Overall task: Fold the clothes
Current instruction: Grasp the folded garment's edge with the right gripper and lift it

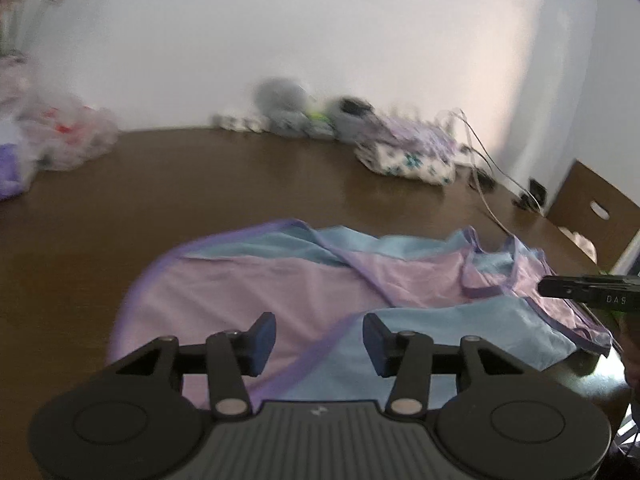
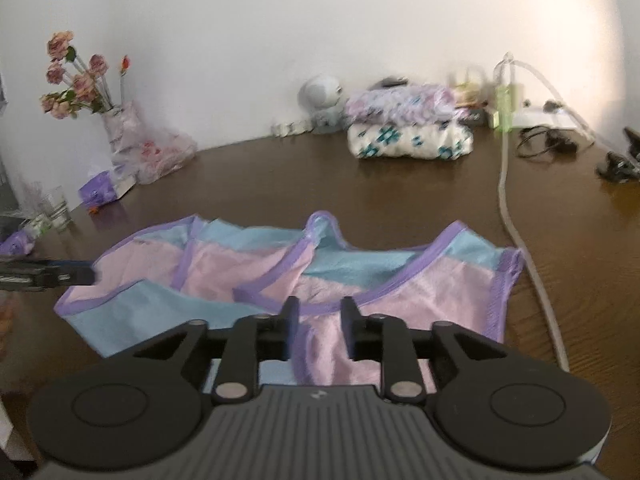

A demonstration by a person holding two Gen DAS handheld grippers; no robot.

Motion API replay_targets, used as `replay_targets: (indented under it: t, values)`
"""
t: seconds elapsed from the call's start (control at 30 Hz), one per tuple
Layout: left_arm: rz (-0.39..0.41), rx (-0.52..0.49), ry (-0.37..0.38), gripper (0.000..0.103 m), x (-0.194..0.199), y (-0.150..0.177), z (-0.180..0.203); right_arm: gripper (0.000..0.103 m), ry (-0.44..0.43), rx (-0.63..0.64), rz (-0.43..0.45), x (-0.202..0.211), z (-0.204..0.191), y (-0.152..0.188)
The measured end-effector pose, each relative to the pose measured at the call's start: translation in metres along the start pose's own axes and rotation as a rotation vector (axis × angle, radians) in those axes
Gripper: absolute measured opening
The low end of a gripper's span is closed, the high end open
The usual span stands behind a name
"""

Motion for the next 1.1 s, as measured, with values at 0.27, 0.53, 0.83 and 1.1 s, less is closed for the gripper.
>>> replay_targets:
  t: [0.27,0.53,0.83,1.1]
  values:
    - [-0.036,0.030,0.042,0.009,-0.019,-0.007,0.003,0.013,-0.002,0.044,-0.086,-0.025,-0.012,0.002]
    - [0.001,0.034,0.044,0.000,-0.017,-0.014,0.009,0.003,0.036,0.057,0.026,-0.003,-0.018,-0.003]
    - [-0.088,0.135,-0.020,0.022,-0.046,-0.072,0.002,0.030,0.093,0.068,-0.009,-0.009,-0.015,-0.020]
    - [-0.208,0.278,-0.093,0.046,-0.082,-0.150,-0.011,0.039,0.050,-0.091,-0.042,-0.066,0.005,-0.085]
Point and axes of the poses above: each gripper's, at about its wrist camera, not at the fingertips, and x roughly against the way its jaws point, z to its right, y to its underside, the point moved 1 cm from there along -x, roughly the way its jaws point, and after that the axes turned 10 degrees about -z, right-handed, at the moved point
